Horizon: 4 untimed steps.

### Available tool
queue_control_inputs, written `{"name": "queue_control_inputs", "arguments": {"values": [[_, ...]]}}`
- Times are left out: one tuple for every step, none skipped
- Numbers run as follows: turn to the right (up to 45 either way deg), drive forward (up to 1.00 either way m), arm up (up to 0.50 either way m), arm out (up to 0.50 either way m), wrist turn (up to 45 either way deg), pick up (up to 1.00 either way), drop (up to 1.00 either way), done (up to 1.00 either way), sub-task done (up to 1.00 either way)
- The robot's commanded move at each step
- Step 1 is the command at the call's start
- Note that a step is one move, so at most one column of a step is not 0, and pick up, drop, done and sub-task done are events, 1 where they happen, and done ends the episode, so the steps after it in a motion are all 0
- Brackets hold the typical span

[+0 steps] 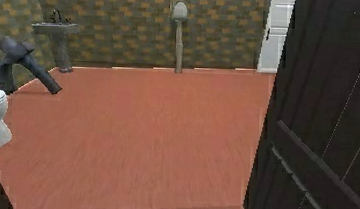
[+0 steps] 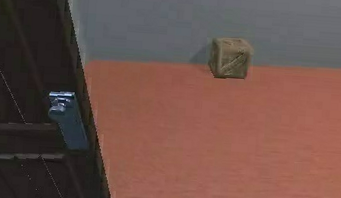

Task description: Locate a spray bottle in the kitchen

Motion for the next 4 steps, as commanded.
{"name": "queue_control_inputs", "arguments": {"values": [[0.0, 1.00, 0.00, 0.00, 0.0, 0.00, 0.00, 0.00, 0.00], [0.0, 0.35, 0.00, 0.00, 0.0, 0.00, 0.00, 0.00, 0.00], [36.0, 0.00, 0.00, 0.00, 0.0, 0.00, 0.00, 0.00, 0.00], [0.0, 1.00, 0.00, 0.00, 0.0, 0.00, 0.00, 0.00, 0.00]]}}
